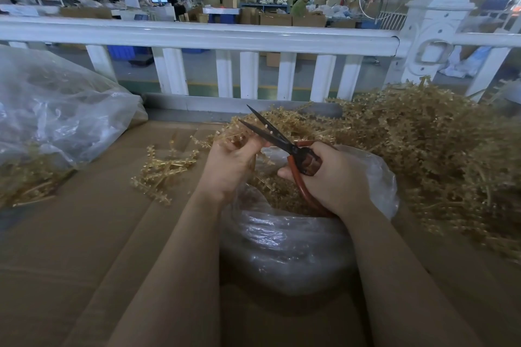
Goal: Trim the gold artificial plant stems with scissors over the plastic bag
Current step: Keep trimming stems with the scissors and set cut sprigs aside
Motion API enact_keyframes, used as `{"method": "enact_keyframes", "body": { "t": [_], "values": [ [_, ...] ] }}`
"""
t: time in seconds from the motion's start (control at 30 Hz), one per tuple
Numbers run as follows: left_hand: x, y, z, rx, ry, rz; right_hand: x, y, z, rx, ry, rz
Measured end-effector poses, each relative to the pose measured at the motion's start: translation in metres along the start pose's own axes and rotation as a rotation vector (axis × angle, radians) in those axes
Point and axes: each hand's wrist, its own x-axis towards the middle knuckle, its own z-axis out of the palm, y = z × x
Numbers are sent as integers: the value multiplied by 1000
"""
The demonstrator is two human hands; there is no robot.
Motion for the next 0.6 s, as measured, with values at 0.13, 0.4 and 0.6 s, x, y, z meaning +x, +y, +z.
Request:
{"method": "enact_keyframes", "body": {
  "t": [0.13,0.4,0.6],
  "values": [
    [1,-1,-1,0,-9,2,1,0,1,-11,-12,9],
    [1,-1,-1,43,-17,15,0,0,2,-16,-16,3],
    [0,1,-1,87,-4,21,1,3,4,-28,-20,7]
  ]
}}
